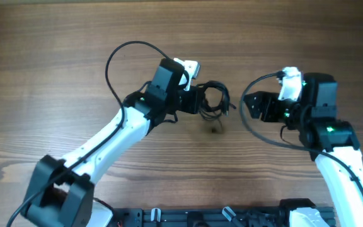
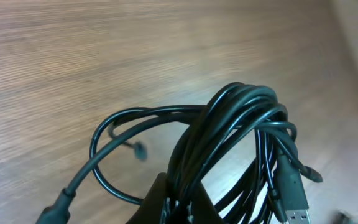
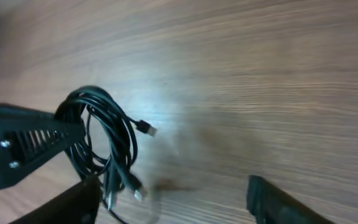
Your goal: Untangle cables
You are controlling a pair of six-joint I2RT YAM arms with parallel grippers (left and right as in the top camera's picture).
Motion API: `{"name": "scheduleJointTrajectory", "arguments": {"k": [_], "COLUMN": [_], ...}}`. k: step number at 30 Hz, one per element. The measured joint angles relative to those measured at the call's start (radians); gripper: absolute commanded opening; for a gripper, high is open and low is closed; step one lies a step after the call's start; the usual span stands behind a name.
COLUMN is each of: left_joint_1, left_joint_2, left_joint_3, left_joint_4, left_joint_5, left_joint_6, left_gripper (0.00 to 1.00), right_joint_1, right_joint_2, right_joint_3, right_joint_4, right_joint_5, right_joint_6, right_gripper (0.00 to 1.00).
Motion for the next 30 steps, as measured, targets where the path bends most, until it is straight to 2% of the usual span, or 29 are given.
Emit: {"name": "scheduleJointTrajectory", "arguments": {"k": [1,5,9,14,15,17,18,23,25,30], "left_joint_1": [0.000,0.000,0.000,0.000,0.000,0.000,0.000,0.000,0.000,0.068], "left_joint_2": [-0.006,-0.006,-0.006,-0.006,-0.006,-0.006,-0.006,-0.006,-0.006,-0.009], "left_joint_3": [0.000,0.000,0.000,0.000,0.000,0.000,0.000,0.000,0.000,0.000], "left_joint_4": [-0.010,-0.028,-0.046,-0.020,-0.013,-0.005,-0.005,-0.004,-0.005,-0.089], "left_joint_5": [0.042,0.135,0.159,0.159,0.159,0.159,0.160,0.169,0.176,0.201], "left_joint_6": [-0.005,-0.025,-0.032,-0.032,-0.033,-0.040,-0.043,-0.055,-0.059,-0.067], "left_gripper": [0.04,0.04,0.04,0.04,0.04,0.04,0.04,0.04,0.04,0.04], "right_joint_1": [0.022,0.088,0.097,0.097,0.096,0.096,0.096,0.098,0.101,0.115], "right_joint_2": [0.004,0.080,0.114,0.117,0.117,0.117,0.117,0.119,0.119,0.119], "right_joint_3": [0.000,0.000,0.000,0.000,0.000,0.000,0.000,0.000,0.000,0.001], "right_joint_4": [0.005,0.055,0.114,0.071,0.071,0.070,0.071,0.070,0.068,-0.056], "right_joint_5": [-0.010,-0.024,-0.122,-0.180,-0.182,-0.170,-0.158,-0.108,-0.064,0.202], "right_joint_6": [-0.016,-0.040,-0.047,-0.047,-0.048,-0.050,-0.051,-0.053,-0.012,0.351], "right_gripper": [0.62,0.55,0.52,0.44,0.36,0.09,0.04,0.04,0.04,0.04]}}
